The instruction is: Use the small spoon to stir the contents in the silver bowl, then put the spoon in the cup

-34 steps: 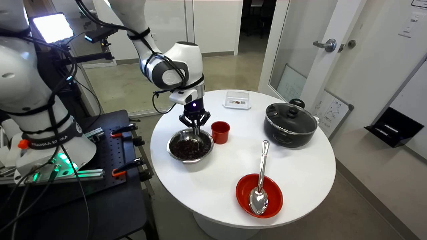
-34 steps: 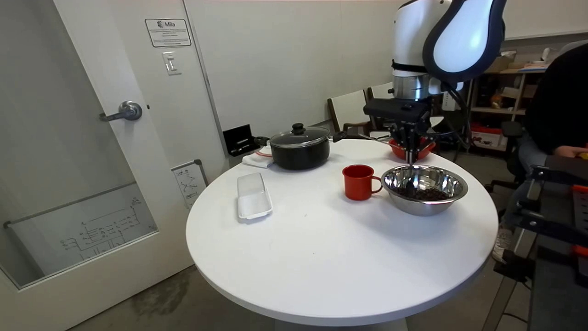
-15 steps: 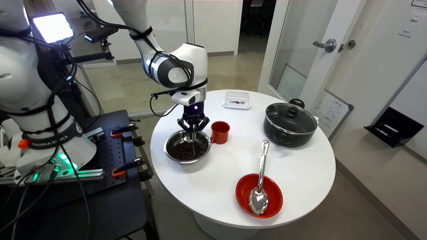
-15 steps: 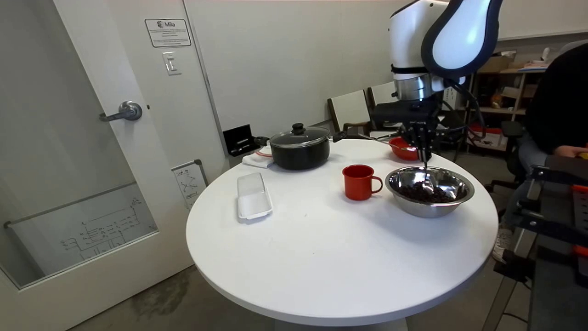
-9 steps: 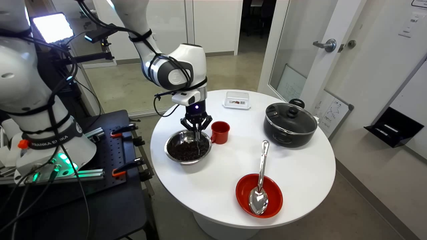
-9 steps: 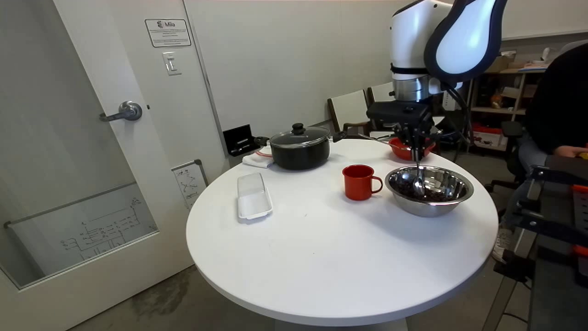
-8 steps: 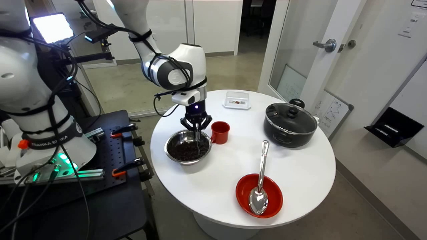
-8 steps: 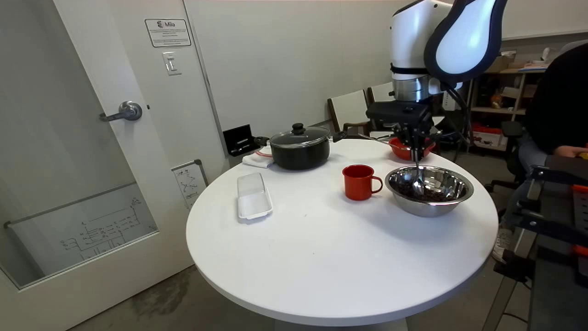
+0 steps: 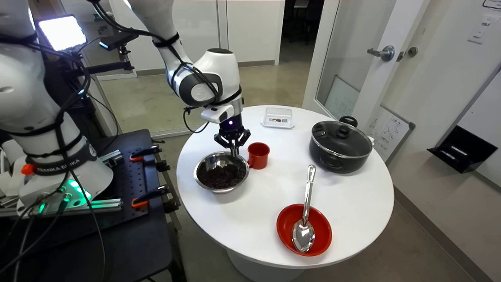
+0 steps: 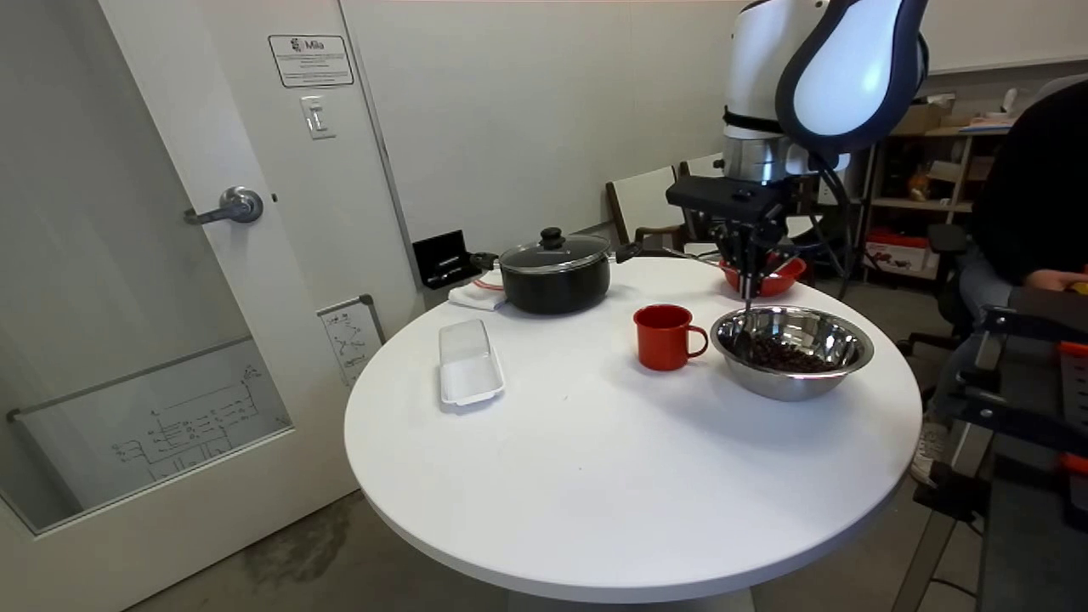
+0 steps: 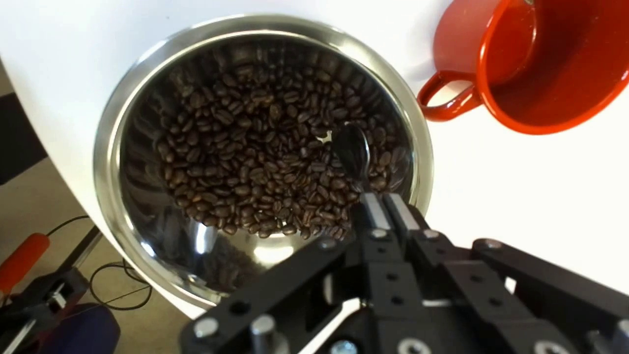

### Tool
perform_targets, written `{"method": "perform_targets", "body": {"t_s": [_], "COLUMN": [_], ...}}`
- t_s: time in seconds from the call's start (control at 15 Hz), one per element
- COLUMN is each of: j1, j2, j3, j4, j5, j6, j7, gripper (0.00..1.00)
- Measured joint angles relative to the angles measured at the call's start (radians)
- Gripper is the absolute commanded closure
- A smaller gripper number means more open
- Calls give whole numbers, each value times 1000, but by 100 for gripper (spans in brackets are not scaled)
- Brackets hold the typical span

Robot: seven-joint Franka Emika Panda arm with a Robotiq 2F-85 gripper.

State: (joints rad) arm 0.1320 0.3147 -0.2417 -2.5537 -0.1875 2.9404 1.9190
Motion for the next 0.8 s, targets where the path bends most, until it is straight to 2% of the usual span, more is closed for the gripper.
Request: {"method": "perform_targets", "body": {"t_s": [0.13, 0.47, 0.6, 0.67, 0.8], "j1": [48, 279, 367, 397, 415], "j2": [8, 54, 84, 95, 99], "j3": [-56, -321, -406, -428, -423], "j4": [-1, 6, 11, 14, 23], "j5": [-6, -119, -142, -141, -139], "j6": [17, 43, 28, 2, -99], "j7": [25, 162, 191, 193, 193], "gripper": [99, 99, 99, 99, 99]}}
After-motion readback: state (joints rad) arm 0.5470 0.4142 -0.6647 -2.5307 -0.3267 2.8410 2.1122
